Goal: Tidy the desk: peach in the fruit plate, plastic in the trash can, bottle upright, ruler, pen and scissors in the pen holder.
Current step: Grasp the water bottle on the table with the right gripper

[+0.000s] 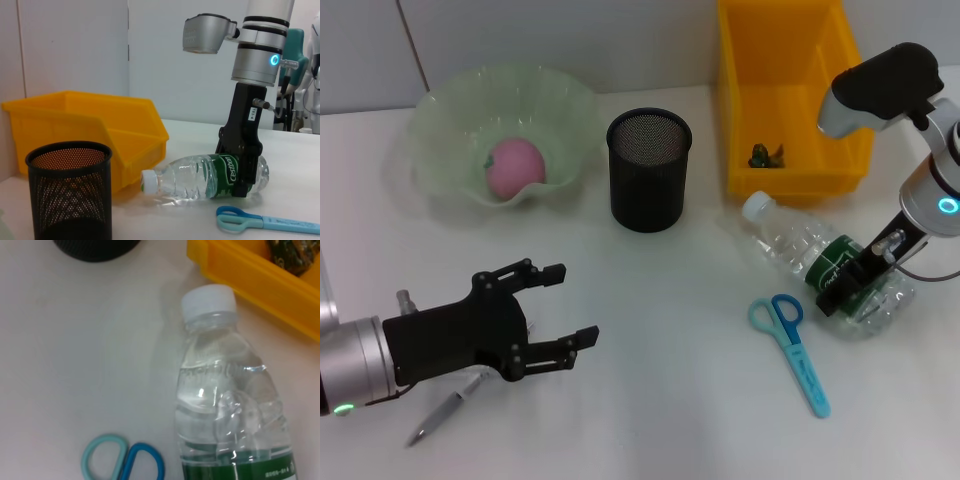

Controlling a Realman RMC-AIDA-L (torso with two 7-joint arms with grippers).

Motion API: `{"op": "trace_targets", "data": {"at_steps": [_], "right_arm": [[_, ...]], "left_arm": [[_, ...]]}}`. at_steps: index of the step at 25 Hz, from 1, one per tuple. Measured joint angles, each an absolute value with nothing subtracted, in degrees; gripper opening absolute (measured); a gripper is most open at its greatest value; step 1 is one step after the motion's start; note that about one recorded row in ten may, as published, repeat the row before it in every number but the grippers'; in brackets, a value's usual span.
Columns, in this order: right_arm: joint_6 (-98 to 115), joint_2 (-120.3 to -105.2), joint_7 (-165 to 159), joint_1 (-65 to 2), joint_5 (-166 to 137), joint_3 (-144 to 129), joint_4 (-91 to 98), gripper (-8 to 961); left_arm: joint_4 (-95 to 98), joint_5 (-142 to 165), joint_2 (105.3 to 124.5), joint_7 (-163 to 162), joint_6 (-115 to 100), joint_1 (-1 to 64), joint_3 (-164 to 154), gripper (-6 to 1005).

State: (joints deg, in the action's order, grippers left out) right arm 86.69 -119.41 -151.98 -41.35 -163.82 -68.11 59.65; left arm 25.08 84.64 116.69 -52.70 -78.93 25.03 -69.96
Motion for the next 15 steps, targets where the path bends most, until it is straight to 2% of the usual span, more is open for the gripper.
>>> {"op": "trace_targets", "data": {"at_steps": [15], "right_arm": [[87.3, -119.63, -152.1, -38.7, -163.4, -69.4, 63.6, 799]], "left_arm": [[25.1, 84.6, 116.72, -52.7, -79.2, 24.9, -70.0, 849]]}}
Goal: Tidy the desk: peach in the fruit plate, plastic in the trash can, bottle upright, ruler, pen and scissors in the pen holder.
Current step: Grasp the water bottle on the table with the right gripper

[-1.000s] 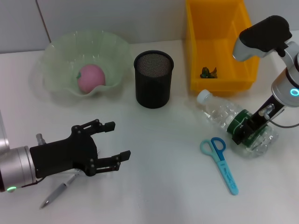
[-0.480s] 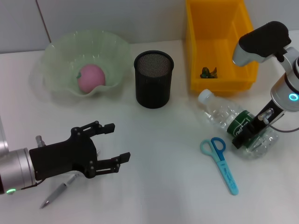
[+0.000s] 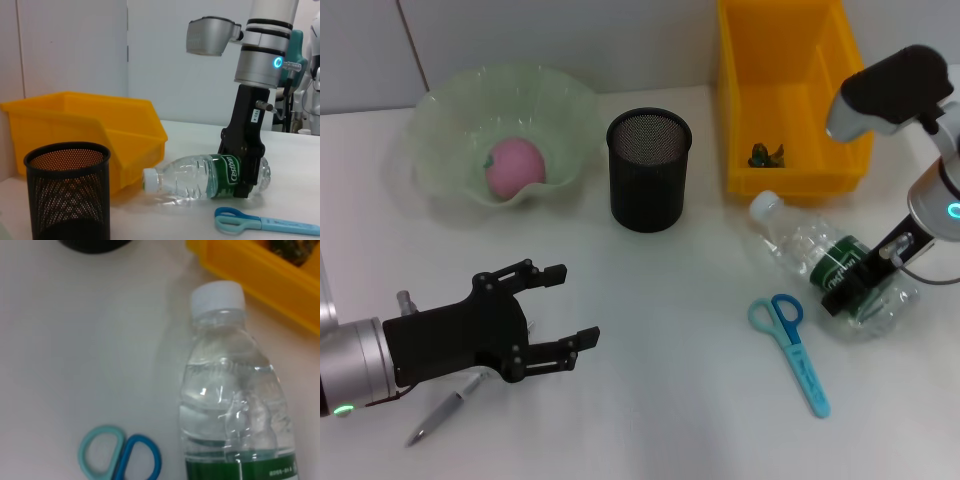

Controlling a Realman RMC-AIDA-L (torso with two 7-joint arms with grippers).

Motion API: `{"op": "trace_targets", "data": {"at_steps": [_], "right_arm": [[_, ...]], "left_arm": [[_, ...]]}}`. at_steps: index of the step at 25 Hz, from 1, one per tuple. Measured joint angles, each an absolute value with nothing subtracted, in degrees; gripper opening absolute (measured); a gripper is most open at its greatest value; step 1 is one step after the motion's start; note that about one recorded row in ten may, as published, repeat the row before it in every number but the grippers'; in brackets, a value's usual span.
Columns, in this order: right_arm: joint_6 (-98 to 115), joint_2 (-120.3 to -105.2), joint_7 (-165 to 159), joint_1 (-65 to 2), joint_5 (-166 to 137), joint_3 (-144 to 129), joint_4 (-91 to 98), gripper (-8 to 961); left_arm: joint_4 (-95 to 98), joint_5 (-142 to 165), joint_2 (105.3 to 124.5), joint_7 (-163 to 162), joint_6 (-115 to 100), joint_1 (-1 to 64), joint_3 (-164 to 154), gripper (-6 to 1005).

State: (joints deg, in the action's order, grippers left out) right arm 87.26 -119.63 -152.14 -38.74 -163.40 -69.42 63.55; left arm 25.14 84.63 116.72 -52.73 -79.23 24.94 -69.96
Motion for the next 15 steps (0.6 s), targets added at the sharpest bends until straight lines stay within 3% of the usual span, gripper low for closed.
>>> {"op": "trace_targets", "data": {"at_steps": [15], "right_arm": [[84.7, -119.6, -150.7, -25.6, -152.5, -74.5, 82.0, 776]], "left_arm": [[25.1, 84.6, 116.84, -52.2, -79.5, 24.4, -70.0, 848]]}}
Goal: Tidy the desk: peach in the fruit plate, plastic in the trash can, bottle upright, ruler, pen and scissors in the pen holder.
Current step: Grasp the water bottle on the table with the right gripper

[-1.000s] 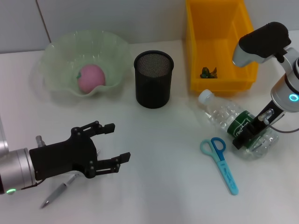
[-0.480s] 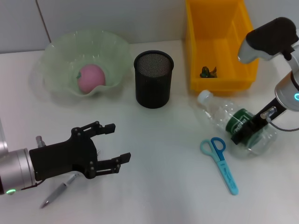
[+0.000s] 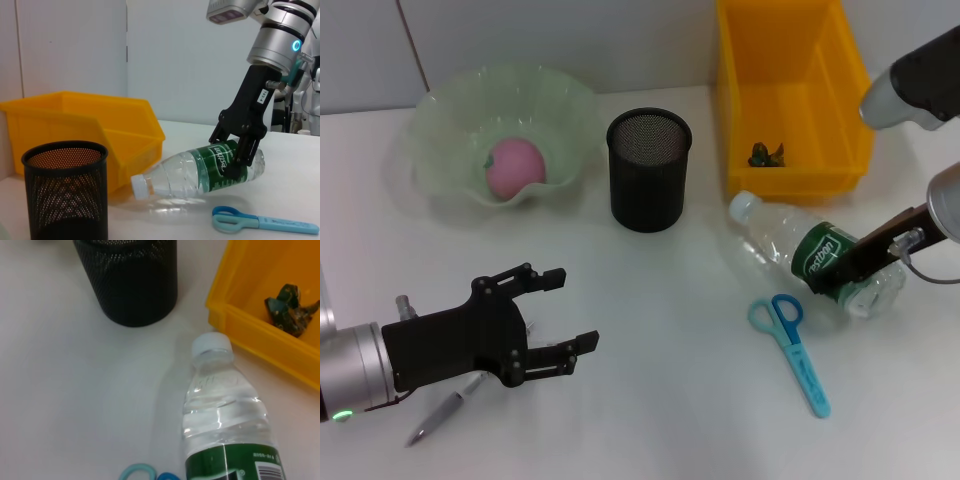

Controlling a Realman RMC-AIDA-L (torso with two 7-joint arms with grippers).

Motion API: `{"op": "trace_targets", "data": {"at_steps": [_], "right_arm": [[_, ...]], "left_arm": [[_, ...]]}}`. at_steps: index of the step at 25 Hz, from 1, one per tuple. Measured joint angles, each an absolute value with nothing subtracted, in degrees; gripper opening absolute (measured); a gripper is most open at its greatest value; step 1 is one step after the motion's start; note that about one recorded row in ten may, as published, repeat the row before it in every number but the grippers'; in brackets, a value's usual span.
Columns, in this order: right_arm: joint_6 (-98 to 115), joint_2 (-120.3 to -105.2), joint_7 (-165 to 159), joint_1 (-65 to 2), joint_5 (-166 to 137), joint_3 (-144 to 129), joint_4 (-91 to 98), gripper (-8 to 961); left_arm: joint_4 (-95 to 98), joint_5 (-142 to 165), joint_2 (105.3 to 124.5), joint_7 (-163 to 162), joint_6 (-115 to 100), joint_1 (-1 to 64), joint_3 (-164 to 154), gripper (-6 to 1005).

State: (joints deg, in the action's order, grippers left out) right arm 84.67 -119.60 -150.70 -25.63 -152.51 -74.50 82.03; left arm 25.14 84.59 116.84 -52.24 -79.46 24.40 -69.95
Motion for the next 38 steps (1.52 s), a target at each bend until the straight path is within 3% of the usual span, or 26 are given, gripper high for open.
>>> {"op": "trace_targets", "data": {"at_steps": [11, 38], "right_arm": [[83.7, -119.66, -147.7, -21.0, -146.4, -74.2, 85.3, 772], [85.5, -119.19, -147.2, -20.2, -149.5, -70.0, 85.2, 769]], "left_arm": [[25.4, 84.2, 116.63, -52.2, -79.6, 24.4, -69.8, 849], [25.8, 84.2, 116.63, -52.1, -79.2, 25.1, -69.8, 848]]}}
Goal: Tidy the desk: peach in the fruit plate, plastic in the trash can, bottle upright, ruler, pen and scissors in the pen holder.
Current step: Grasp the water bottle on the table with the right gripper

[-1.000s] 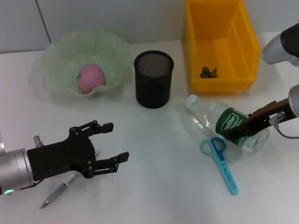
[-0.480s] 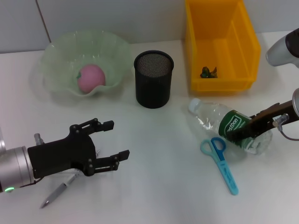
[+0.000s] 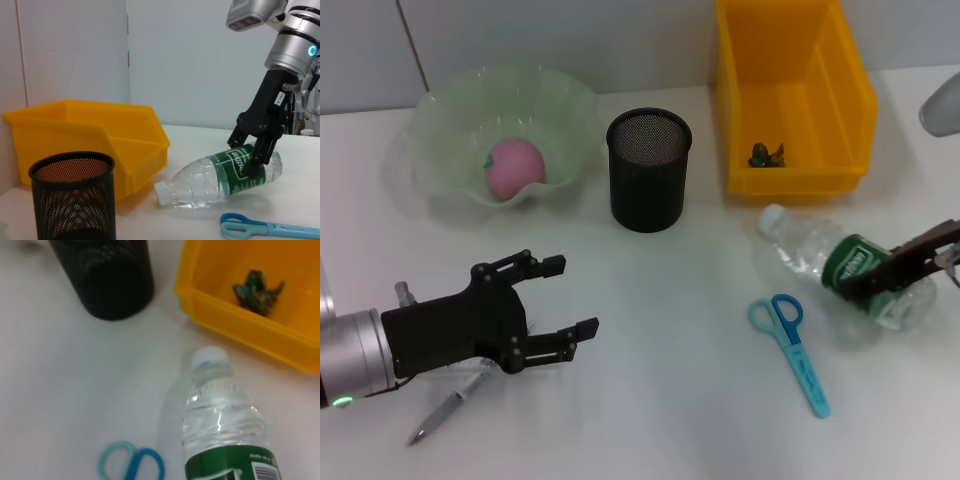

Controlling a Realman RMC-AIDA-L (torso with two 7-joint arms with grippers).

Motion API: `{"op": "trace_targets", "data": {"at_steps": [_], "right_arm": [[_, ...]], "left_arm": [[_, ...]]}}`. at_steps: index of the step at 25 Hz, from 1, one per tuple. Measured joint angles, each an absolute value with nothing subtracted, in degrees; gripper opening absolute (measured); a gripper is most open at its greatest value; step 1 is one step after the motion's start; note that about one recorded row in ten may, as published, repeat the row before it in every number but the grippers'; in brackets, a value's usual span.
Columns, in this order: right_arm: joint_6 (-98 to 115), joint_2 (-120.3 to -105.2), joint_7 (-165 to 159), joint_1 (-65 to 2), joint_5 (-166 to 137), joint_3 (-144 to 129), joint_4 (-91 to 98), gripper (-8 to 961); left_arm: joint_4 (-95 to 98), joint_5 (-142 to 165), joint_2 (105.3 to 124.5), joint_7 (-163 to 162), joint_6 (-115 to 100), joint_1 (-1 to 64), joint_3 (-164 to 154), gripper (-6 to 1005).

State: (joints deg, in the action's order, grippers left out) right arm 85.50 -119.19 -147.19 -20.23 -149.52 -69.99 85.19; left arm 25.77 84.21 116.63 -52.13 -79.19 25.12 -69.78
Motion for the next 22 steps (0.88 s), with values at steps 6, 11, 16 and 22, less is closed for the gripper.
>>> {"op": "trace_targets", "data": {"at_steps": [6, 11, 16, 22], "right_arm": [[86.3, -119.16, -148.3, -20.8, -150.9, -69.3, 84.7, 769], [87.8, -119.0, -149.2, -23.1, -151.0, -67.7, 80.9, 768], [89.5, -118.85, -149.2, -26.4, -151.3, -65.8, 76.2, 770], [90.0, -119.05, -149.9, -28.5, -154.6, -66.0, 74.7, 774]], "left_arm": [[25.8, 84.4, 116.71, -52.1, -79.1, 25.5, -69.8, 848], [25.8, 84.5, 116.74, -52.2, -79.0, 25.7, -69.8, 848], [25.8, 84.6, 116.82, -52.2, -79.0, 25.8, -69.8, 848], [25.8, 84.6, 116.9, -52.2, -79.0, 25.8, -69.8, 848]]}}
